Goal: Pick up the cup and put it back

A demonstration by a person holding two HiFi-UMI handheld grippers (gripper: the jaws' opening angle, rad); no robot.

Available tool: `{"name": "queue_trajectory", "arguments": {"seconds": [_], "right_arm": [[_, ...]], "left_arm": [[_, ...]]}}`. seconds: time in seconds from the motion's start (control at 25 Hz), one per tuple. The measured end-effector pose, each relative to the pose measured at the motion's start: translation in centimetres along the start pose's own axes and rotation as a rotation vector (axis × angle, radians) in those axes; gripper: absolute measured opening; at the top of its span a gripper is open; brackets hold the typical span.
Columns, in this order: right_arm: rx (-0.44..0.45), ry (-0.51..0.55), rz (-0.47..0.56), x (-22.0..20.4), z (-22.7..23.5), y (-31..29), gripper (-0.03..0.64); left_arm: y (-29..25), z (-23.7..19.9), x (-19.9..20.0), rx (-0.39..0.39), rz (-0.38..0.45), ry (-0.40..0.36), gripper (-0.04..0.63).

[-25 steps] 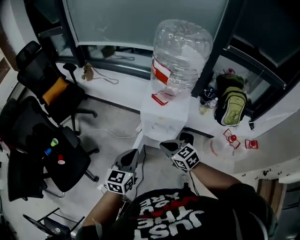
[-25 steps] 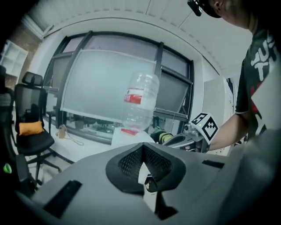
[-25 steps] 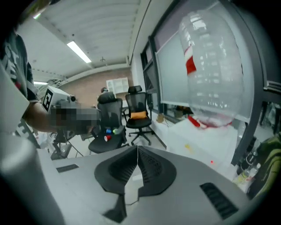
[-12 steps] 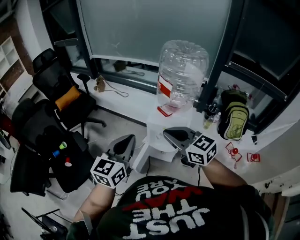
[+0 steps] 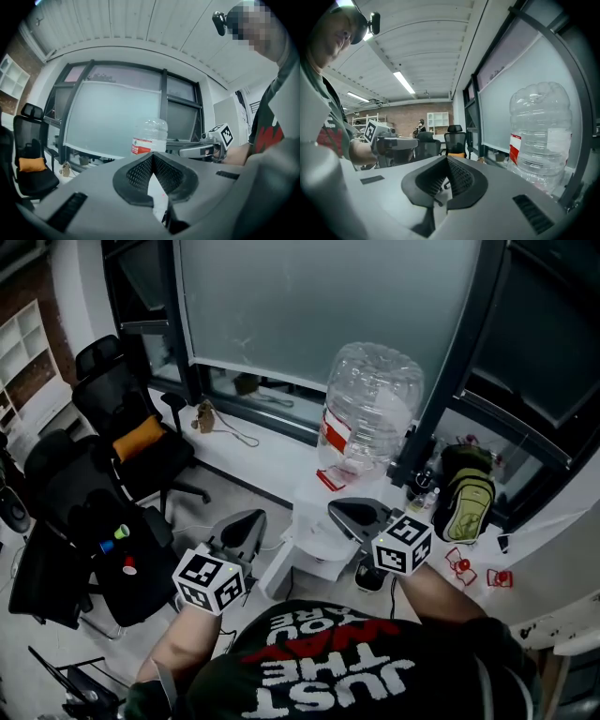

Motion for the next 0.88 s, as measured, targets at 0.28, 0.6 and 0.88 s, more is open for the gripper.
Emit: {"name": "queue_trajectory", "arguments": {"seconds": [0.28, 0.6, 0.88], "right_arm": [[-0.001, 0.034, -0.012, 0.0, -0.4, 0.1, 0.032], [-0.011, 0.036, -0.012, -0.4, -0.5, 0.9, 0.032], [-0.006, 0.026, -0.003, -0.6, -0.5, 1.3, 0.032]], "left_arm": [[0.0, 0.4, -0.2, -0.011, -0.007, -0.001, 0.008], [0.2, 0.6, -0.3, -0.011, -0.001, 0.009, 0.008], [0.1, 1.0, -0.7, -0.016, -0.009, 0.018, 0.008]]}}
Point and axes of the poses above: the fingertips, and each gripper's own axes: y backward along the fingers, z to its right, x out of its top, the point moved 2 cm from there along y, backward along the fingers, and after that the axes turned 10 degrees about x, right-handed, at the moved point
